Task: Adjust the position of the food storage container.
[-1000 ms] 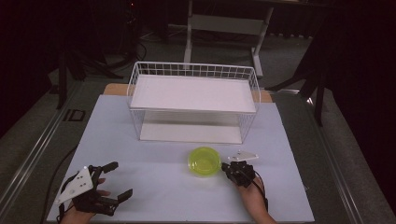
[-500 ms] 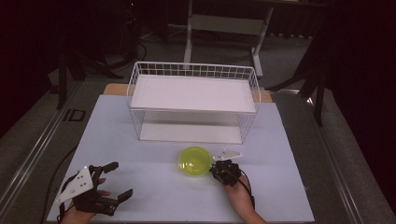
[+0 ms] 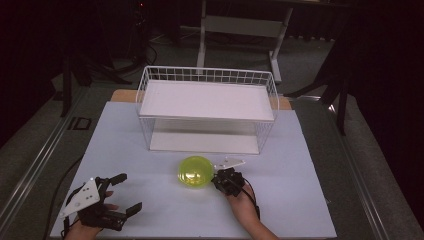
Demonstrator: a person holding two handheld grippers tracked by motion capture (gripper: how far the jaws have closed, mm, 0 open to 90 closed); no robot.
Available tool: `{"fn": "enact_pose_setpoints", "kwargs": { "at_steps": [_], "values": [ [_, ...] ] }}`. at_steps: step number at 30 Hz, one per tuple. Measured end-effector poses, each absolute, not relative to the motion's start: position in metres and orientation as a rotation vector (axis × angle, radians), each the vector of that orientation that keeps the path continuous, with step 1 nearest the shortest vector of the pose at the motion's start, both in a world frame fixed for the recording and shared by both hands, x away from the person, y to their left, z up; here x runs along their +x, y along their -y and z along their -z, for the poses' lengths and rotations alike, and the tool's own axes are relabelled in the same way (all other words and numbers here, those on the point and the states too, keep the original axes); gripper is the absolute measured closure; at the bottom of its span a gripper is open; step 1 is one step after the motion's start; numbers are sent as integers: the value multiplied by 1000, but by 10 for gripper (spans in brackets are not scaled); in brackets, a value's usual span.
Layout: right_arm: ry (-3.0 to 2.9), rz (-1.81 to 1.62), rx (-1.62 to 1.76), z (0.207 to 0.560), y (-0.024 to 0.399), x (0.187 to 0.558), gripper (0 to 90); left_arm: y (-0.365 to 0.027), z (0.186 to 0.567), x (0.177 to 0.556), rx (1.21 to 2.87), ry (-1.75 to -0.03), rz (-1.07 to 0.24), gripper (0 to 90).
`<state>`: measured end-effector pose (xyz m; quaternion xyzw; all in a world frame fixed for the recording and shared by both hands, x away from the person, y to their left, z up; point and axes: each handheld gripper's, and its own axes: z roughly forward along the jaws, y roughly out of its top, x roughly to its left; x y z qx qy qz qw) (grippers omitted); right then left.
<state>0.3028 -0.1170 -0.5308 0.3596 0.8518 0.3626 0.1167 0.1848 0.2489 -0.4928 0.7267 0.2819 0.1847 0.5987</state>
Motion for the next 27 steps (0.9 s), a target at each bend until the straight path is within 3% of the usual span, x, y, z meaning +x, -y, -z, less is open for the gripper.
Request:
{"fn": "enact_pose_setpoints", "kwargs": {
  "at_steps": [10,19,27],
  "values": [
    [-2522,-1077,1032,534,98,307,900,-251,493,185,1686,-651,-425,8],
    [-2480,-1066,1032,529,111,305,893,-250,494,186,1682,-650,-409,8],
    [-2449,-1086,974,511,137,291,724,-245,494,186,1686,-637,-397,8]
  ]
}}
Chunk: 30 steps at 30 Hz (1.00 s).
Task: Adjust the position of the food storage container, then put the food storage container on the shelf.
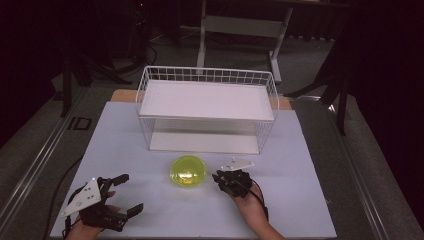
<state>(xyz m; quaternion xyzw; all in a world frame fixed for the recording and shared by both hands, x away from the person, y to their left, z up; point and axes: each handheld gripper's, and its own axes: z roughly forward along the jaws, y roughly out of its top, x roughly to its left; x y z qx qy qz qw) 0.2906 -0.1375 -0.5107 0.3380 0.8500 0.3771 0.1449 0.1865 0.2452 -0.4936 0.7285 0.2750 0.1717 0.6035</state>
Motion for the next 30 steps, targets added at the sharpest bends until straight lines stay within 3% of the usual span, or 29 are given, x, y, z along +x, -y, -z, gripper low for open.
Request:
{"fn": "enact_pose_setpoints", "kwargs": {
  "at_steps": [9,16,21,24,30],
  "values": [
    [-2454,-1213,902,498,154,272,221,-236,488,189,1708,-613,-400,8],
    [-2383,-1255,854,484,160,263,162,-226,479,192,1761,-590,-427,8],
    [-2416,-1260,809,475,157,261,165,-220,472,197,1768,-595,-393,8],
    [-2382,-1264,810,473,155,259,235,-217,471,200,1781,-607,-379,8],
    [-2379,-1340,869,469,150,264,202,-206,470,211,1803,-637,-323,8]
  ]
}}
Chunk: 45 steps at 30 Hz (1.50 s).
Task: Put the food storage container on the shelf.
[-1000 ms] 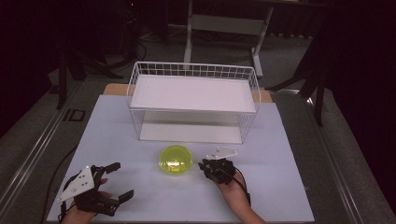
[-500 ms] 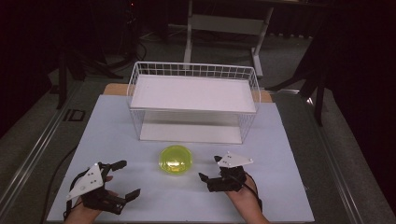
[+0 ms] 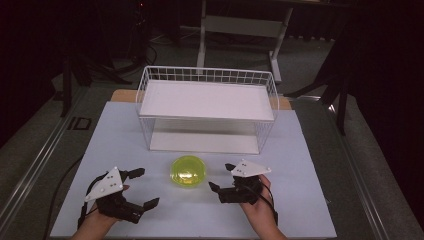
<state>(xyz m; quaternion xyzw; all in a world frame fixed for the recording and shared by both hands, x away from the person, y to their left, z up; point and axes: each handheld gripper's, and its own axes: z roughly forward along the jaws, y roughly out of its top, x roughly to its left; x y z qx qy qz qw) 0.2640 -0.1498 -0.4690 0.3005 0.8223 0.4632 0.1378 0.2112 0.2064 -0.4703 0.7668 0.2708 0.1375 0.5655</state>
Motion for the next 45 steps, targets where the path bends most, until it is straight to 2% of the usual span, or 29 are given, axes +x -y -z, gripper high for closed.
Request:
{"fn": "enact_pose_setpoints", "kwargs": {
  "at_steps": [10,13,17,19,21,27,30,33,35,38,40,45],
  "values": [
    [-2354,-1356,836,467,140,275,150,-197,465,235,1829,-676,-291,8],
    [-2355,-1343,896,468,134,280,116,-195,468,243,1817,-707,-259,8],
    [-2326,-1380,980,472,126,286,116,-191,472,254,1815,-743,-250,8],
    [-2346,-1351,994,475,121,289,141,-189,474,259,1823,-763,-247,8],
    [-2350,-1355,987,477,118,291,226,-186,477,263,1823,-778,-247,8],
    [-2348,-1365,1048,481,111,301,253,-175,486,275,1871,-839,-218,9],
    [-2364,-1358,1063,483,108,304,279,-170,491,279,1911,-899,-220,106],
    [-2378,-1348,1068,487,105,306,280,-168,497,282,1908,-947,-189,151],
    [-2386,-1350,1082,490,105,308,316,-167,501,284,1907,-978,-163,152],
    [-2393,-1344,1091,494,104,308,325,-166,504,285,1904,-1008,-164,176],
    [-2391,-1341,1106,495,105,309,328,-166,504,286,1893,-1018,-148,271],
    [-2391,-1342,1146,499,109,313,357,-169,508,292,1893,-1048,-106,445]
  ]
}}
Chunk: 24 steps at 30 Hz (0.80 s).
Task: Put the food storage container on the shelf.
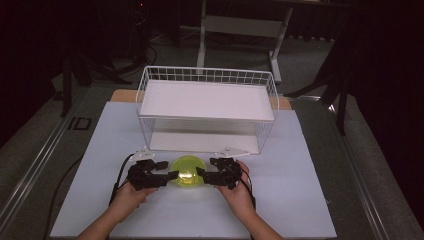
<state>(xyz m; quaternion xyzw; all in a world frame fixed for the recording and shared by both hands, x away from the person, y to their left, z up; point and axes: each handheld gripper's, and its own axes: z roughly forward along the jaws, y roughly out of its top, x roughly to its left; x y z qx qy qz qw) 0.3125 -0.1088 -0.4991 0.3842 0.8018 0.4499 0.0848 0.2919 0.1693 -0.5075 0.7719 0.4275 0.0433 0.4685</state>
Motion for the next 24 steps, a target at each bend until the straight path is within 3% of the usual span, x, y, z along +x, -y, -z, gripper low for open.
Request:
{"fn": "enact_pose_setpoints", "kwargs": {
  "at_steps": [7,16,21,24],
  "values": [
    [-2409,-1343,1165,503,111,314,431,-173,514,295,1858,-1087,-7,569],
    [-2447,-1373,1189,503,115,313,533,-168,509,287,1871,-1113,14,618],
    [-2475,-1394,1170,501,116,308,658,-164,506,281,1880,-1115,3,642],
    [-2487,-1390,1174,499,116,306,670,-162,503,277,1910,-1104,-22,650]
  ]
}}
